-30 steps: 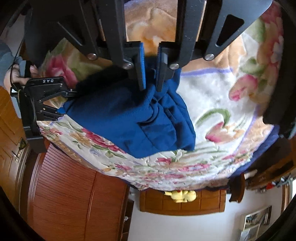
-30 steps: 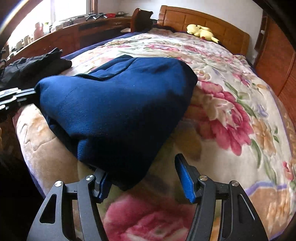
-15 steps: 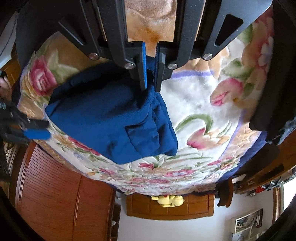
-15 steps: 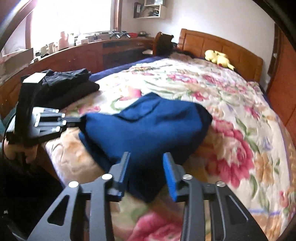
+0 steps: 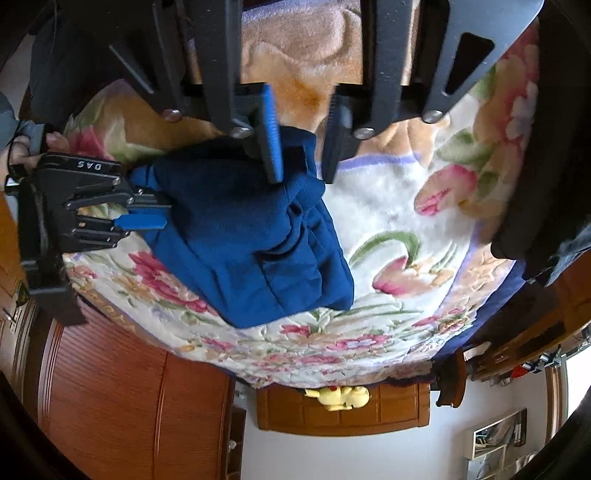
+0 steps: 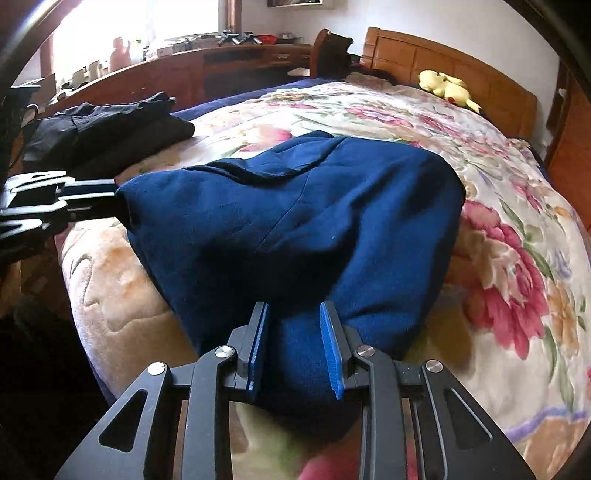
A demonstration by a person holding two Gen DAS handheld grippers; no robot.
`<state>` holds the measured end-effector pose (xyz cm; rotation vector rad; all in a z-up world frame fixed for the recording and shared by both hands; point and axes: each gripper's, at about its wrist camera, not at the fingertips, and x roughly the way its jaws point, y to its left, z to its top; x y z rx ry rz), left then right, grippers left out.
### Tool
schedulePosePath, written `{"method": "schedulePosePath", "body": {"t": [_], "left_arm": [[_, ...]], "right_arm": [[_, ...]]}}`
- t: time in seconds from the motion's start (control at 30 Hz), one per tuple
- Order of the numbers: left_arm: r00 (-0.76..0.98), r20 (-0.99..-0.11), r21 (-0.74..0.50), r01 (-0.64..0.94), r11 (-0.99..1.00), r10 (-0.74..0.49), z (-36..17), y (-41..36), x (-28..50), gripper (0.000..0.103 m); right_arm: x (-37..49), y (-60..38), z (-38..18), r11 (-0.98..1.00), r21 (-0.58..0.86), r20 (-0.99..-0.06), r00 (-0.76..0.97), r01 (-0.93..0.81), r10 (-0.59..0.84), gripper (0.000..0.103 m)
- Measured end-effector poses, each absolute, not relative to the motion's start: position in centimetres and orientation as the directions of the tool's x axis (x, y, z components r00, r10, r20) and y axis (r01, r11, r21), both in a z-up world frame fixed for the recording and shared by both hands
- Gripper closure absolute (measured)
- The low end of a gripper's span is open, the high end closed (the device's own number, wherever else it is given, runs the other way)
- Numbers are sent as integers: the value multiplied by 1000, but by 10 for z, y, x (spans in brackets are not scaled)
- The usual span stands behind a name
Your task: Fold large clothes
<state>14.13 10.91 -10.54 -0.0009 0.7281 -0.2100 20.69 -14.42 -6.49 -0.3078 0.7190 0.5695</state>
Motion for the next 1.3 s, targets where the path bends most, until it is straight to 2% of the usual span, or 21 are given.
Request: {"method": "schedulePosePath", "body": {"t": [0.03, 0.3, 0.37, 0.43, 0.5, 0.53, 0.6, 0.73, 0.83, 1.07, 1.2, 1.3], "left_arm": [[731, -654, -81, 187, 979, -194, -104, 112, 141, 68], [744, -639, -87, 184, 979, -197, -101, 122, 138, 68], [748, -634, -86, 182, 980, -195, -102, 123, 135, 56], [746, -636, -87, 186, 979, -199, -104, 125, 132, 36], [743, -641, -79, 190, 979, -195, -107, 127, 129, 27], [739, -645, -76, 194, 978, -197, -110, 127, 127, 25], [733, -653, -71, 193, 979, -192, -114, 129, 125, 25], [716, -677, -73, 161, 984, -168, -126, 133, 128, 25], [710, -683, -95, 146, 985, -171, -130, 136, 130, 25], [700, -691, -132, 124, 984, -181, -132, 133, 140, 25], [687, -700, -144, 130, 981, -194, -137, 128, 144, 25], [679, -709, -137, 133, 982, -191, -140, 125, 145, 25]], "right_arm": [[207, -146, -64, 806, -64, -691, 609, -589, 391, 74], [207, -144, -67, 812, -60, -668, 628, -580, 399, 74], [206, -144, -65, 812, -65, -666, 632, -579, 397, 74], [206, -144, -62, 811, -71, -666, 633, -581, 394, 71], [205, -144, -59, 812, -76, -665, 636, -578, 390, 67], [205, -145, -57, 814, -81, -664, 641, -575, 386, 59], [206, -148, -51, 822, -97, -654, 659, -560, 371, 52], [220, -158, -39, 829, -88, -653, 660, -553, 372, 48], [239, -160, -34, 837, -135, -646, 688, -530, 331, 48], [319, -167, -37, 862, -146, -659, 698, -485, 281, 47], [369, -166, -52, 878, -126, -712, 659, -461, 243, 47], [398, -169, -62, 892, -42, -742, 612, -451, 275, 47]]}}
